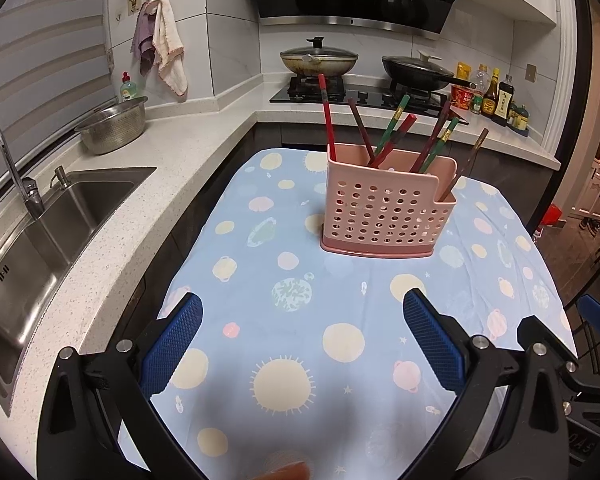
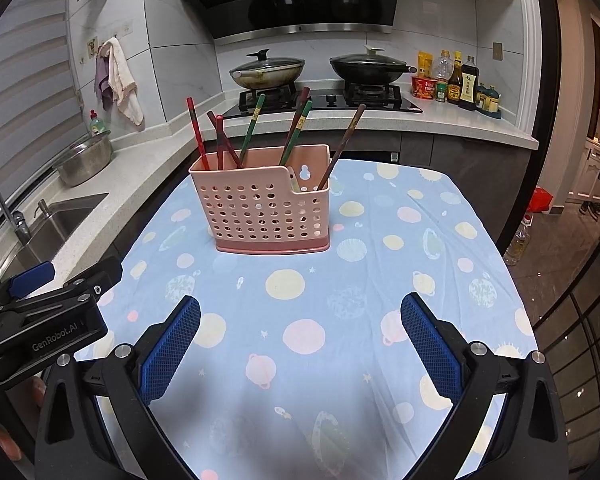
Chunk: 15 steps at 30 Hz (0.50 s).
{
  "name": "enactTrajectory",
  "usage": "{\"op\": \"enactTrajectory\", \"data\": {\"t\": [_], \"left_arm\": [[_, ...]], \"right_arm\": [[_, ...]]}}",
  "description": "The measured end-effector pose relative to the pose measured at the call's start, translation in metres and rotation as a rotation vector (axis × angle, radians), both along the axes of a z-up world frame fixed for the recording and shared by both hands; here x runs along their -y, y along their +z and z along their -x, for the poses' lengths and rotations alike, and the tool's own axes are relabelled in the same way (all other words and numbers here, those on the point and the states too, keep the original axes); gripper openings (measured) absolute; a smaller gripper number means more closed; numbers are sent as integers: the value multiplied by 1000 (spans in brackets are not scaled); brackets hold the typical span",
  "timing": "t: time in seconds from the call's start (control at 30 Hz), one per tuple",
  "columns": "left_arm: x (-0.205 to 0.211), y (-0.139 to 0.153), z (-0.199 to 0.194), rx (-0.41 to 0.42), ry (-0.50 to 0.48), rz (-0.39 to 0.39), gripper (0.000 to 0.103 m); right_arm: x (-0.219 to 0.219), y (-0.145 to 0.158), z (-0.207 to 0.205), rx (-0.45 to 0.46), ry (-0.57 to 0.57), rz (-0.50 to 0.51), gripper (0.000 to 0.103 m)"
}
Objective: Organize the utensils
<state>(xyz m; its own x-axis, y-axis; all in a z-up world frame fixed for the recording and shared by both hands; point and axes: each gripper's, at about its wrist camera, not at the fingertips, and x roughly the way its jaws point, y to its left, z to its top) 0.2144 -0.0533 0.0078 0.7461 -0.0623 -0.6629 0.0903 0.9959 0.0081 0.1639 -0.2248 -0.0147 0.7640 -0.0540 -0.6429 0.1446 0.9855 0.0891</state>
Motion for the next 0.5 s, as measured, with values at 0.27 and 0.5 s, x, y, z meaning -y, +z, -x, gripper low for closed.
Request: {"op": "enactTrajectory", "data": {"t": [0.27,0.5], "left_arm": [[1,-2,-1,-8,11,-11,96],[0,-4,-1,-12,15,-20,96]], "right_arm": [[1,-2,1,-5,-2,-4,97],[2,-4,1,-11,0,-2,97]]}}
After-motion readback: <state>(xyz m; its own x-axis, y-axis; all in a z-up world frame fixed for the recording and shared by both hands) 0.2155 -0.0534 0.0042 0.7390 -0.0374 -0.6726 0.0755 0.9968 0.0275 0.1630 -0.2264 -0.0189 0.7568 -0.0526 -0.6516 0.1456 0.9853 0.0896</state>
